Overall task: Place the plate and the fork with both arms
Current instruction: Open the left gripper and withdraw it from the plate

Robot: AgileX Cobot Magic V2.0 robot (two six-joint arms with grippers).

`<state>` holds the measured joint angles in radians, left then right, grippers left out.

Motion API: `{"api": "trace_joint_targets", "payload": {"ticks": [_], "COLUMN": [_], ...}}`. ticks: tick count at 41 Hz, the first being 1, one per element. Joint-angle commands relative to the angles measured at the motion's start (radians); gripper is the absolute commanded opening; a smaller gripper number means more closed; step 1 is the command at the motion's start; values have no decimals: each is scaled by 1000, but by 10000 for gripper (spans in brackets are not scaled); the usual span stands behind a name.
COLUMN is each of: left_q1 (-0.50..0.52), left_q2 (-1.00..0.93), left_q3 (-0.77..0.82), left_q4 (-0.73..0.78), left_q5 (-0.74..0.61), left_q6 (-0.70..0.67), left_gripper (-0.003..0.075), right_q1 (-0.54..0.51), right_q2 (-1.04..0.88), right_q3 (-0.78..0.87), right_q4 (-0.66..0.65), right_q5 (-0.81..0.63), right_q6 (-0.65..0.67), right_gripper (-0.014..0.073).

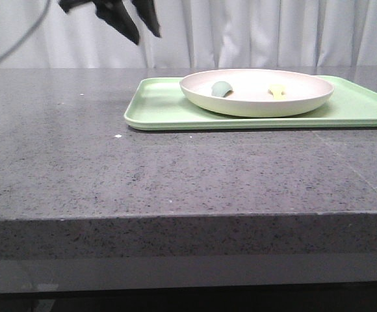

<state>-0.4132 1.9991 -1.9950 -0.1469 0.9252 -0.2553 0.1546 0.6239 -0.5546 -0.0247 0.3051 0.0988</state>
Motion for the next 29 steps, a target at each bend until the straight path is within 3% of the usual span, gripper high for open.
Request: {"api": "trace_joint_targets", "payload": {"ticks": [1, 4, 17, 29], "left_q1": [11, 13, 24, 212], "left_q2": [-93, -123, -322, -568], "left_q3": [-29, -19, 222, 534], "left_q4": [49, 78, 303, 305], "left_q5": [-2, 16, -19, -114], "left_q6": [5, 5, -69, -69], "left_gripper": [73, -18, -18, -18], "right_q1": [2, 2, 2, 2], "right_q2": [3, 3, 3, 3], "right_q3": [-37, -37, -37, -37], "right_q4": [-10, -10, -10, -10], "right_q5": [-91, -90, -85, -89], "right_q6": [0, 0, 0, 0], "right_gripper": [654, 654, 654, 654]}}
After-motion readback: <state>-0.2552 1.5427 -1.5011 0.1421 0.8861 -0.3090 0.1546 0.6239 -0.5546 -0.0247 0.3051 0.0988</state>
